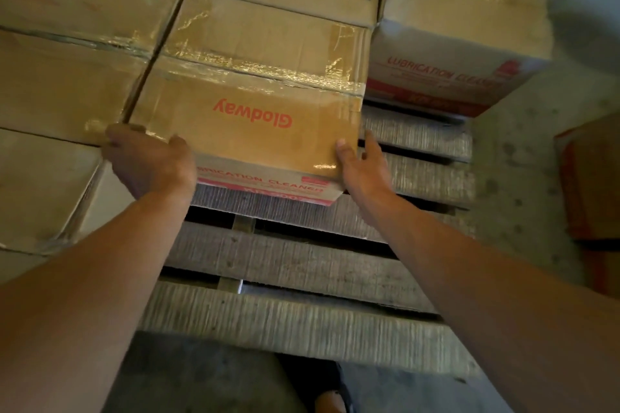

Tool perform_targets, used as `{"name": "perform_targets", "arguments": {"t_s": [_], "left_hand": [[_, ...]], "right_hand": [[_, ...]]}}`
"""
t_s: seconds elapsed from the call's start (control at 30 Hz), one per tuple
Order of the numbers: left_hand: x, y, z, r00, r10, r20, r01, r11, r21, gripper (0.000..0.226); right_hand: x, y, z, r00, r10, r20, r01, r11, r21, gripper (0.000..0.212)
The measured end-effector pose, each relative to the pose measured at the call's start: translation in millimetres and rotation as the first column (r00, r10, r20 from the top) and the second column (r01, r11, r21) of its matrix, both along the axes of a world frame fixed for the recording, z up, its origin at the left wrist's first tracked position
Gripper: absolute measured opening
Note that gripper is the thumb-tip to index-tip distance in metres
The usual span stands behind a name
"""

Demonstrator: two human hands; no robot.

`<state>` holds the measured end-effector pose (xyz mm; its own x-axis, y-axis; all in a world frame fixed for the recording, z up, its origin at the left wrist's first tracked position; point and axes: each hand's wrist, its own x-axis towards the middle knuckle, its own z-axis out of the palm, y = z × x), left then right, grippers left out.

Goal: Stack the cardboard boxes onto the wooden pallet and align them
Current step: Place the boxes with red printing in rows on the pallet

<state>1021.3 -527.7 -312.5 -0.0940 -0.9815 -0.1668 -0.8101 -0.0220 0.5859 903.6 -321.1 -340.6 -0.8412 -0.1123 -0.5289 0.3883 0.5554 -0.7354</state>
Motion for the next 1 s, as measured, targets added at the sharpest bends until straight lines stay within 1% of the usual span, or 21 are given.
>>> {"name": "perform_targets", "arguments": {"t_s": [0.03,0.07,0.1,0.13,0.2,0.23,0.3,0.33,0.43,0.5,0.6,0.67,0.73,0.83,0.93,1.0], "left_hand": [[5,11,3,0.989,-0.149,0.017,0.150,0.987,-0.056,0.047],[9,25,10,0.948,-0.314,0.051,0.317,0.944,-0.092,0.042],[11,38,17,0.887,-0.454,0.086,0.461,0.880,-0.115,0.041],[9,52,27,0.824,-0.553,0.121,0.565,0.818,-0.110,0.043],[-3,77,52,0.711,-0.681,0.173,0.699,0.712,-0.071,0.051],[-13,91,68,0.641,-0.740,0.204,0.761,0.646,-0.049,0.054],[-33,118,99,0.475,-0.843,0.251,0.872,0.490,-0.002,0.059],[-44,131,114,0.409,-0.876,0.255,0.906,0.424,0.001,0.059],[-83,164,153,0.272,-0.930,0.246,0.962,0.271,-0.041,0.050],[-116,189,169,0.212,-0.948,0.238,0.975,0.191,-0.110,0.046],[-161,229,177,0.182,-0.960,0.213,0.973,0.145,-0.178,0.049],[-191,265,172,0.142,-0.971,0.194,0.977,0.105,-0.186,0.050],[-220,299,164,0.087,-0.980,0.181,0.985,0.058,-0.163,0.054],[-277,353,140,-0.052,-0.982,0.183,0.991,-0.073,-0.111,0.065],[-346,402,108,-0.120,-0.984,0.135,0.992,-0.125,-0.029,0.076],[-400,435,74,-0.131,-0.987,0.091,0.991,-0.134,-0.024,0.078]], "right_hand": [[1,8,8,1.000,0.005,-0.010,-0.004,0.999,0.051,0.071],[1,21,18,1.000,0.002,-0.031,0.001,0.995,0.098,0.071],[2,35,30,0.998,0.002,-0.060,0.006,0.990,0.138,0.071],[2,53,43,0.996,0.005,-0.087,0.011,0.984,0.179,0.072],[-2,92,67,0.988,0.036,-0.150,0.006,0.963,0.269,0.072],[-7,115,81,0.983,0.032,-0.182,0.026,0.950,0.311,0.071],[-17,161,112,0.972,-0.010,-0.236,0.101,0.921,0.377,0.067],[-24,182,128,0.966,-0.031,-0.257,0.136,0.906,0.402,0.065],[-42,243,171,0.946,-0.111,-0.304,0.245,0.861,0.447,0.067],[-55,285,190,0.926,-0.186,-0.329,0.326,0.834,0.445,0.070],[-72,336,198,0.884,-0.300,-0.359,0.439,0.796,0.417,0.069],[-84,370,193,0.860,-0.372,-0.349,0.496,0.769,0.403,0.069],[-98,400,180,0.843,-0.433,-0.317,0.532,0.754,0.386,0.071],[-131,446,146,0.785,-0.560,-0.266,0.620,0.708,0.338,0.071],[-178,485,96,0.693,-0.700,-0.176,0.714,0.629,0.308,0.065],[-221,507,55,0.626,-0.770,-0.122,0.767,0.580,0.274,0.065]]}}
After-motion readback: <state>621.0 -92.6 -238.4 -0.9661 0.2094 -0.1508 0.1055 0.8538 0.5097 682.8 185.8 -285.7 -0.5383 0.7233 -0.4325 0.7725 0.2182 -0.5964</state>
